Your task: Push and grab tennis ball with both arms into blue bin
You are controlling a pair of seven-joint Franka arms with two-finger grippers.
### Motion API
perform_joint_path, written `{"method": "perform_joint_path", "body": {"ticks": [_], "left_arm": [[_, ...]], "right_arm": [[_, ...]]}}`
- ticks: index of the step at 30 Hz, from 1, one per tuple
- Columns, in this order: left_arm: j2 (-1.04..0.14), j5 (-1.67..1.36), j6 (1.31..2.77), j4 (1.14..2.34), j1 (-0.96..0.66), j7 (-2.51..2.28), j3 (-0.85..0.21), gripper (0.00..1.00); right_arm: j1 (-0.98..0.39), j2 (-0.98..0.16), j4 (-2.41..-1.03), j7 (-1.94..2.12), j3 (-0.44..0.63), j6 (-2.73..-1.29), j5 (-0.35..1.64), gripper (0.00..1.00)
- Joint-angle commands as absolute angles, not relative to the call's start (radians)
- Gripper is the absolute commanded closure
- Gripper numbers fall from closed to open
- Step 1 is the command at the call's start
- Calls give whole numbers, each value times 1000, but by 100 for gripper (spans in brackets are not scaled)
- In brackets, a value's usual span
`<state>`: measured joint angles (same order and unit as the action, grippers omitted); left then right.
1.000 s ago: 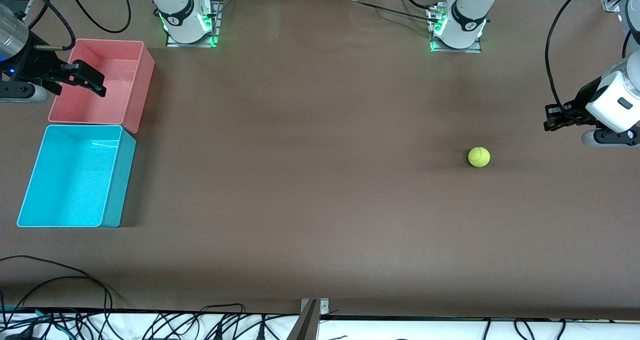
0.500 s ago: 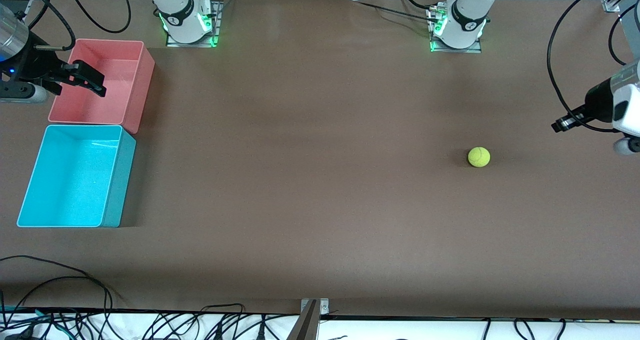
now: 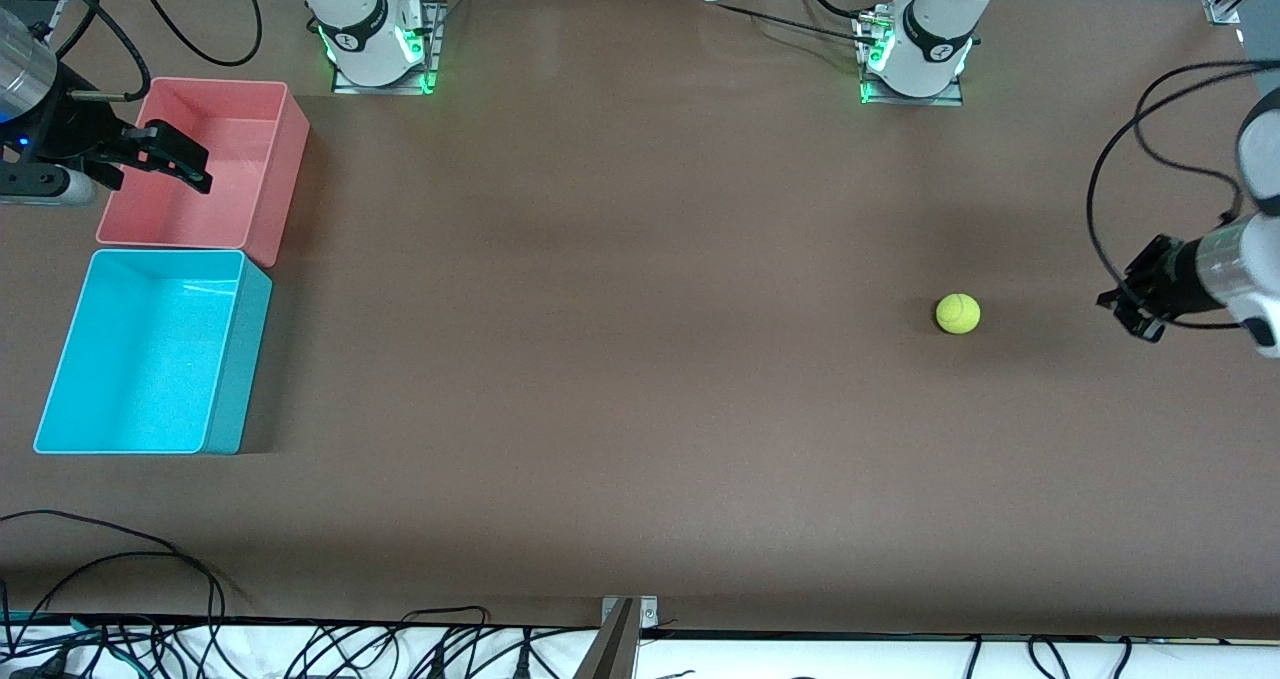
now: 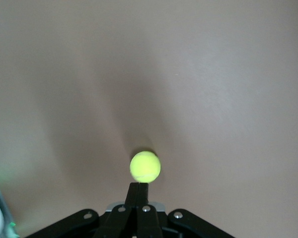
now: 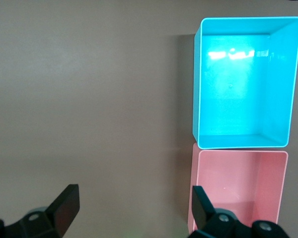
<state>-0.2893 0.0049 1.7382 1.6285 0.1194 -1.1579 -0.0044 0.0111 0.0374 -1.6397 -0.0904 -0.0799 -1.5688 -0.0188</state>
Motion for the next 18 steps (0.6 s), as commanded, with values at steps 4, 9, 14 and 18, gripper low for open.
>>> {"method": "perform_joint_path", "body": {"ticks": [4, 9, 14, 18], "left_arm": [[-382, 34, 1870, 1701, 170, -1400, -14, 100], [-373, 34, 2037, 1853, 173, -1472, -14, 100], [-384, 37, 2184, 1959, 182, -1571, -14, 100], [-377, 38, 2290, 2045, 201, -1571, -12, 100]], "right_arm": [[14, 28, -1612, -94, -77, -1546, -5, 0], [14, 29, -1612, -94, -77, -1546, -5, 0], [14, 28, -1612, -94, -78, -1546, -3, 0], [14, 29, -1612, -94, -77, -1548, -3, 0]]}}
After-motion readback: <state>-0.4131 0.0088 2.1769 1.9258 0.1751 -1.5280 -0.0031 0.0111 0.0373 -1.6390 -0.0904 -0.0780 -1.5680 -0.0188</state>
